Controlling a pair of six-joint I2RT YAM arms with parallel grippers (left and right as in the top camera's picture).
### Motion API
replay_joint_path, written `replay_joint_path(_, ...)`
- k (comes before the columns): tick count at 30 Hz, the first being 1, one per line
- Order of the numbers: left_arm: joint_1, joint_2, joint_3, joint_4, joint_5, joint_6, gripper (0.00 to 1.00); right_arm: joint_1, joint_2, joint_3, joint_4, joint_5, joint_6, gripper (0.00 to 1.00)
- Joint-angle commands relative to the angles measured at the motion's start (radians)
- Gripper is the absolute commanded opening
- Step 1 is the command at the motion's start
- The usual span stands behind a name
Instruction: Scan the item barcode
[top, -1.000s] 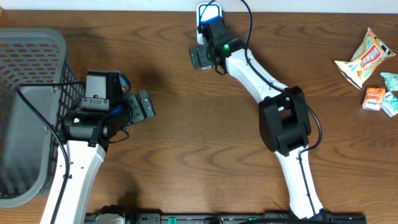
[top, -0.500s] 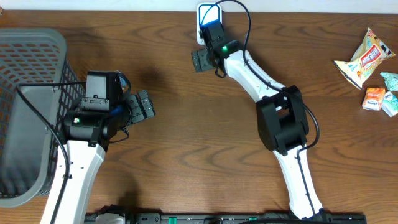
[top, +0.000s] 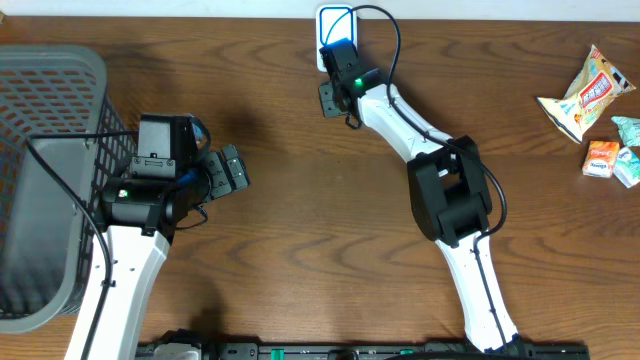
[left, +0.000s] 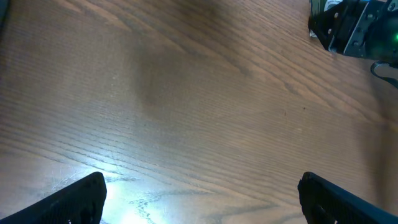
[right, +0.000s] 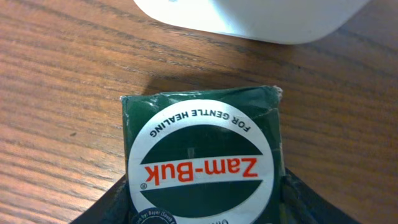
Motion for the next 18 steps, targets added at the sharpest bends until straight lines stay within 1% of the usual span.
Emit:
replay_joint_path(1,0.006,0.002,0.009,-0.002,-0.013,0.003,0.98,0.026,0.013,0.012,0.006,0.011,0.003,0.45)
replay_joint_path(6,0.006,0.002,0.009,-0.002,-0.013,0.003,0.98,0.024,-0.013,0.014,0.018,0.011,0.004,0.43)
replay_joint_path(11,0.006,0.002,0.009,-0.002,-0.013,0.003,0.98,0.018,-0.090,0.014,0.039,0.011,0.003,0.43)
replay_joint_path(15,0.006,0.002,0.009,-0.002,-0.013,0.003,0.98,0.004,-0.171,0.014,0.097,0.011,0.003,0.44)
replay_joint_path(18,0.006,0.002,0.009,-0.002,-0.013,0.003,0.98,-0.010,-0.211,0.014,0.143,0.011,0.003,0.43)
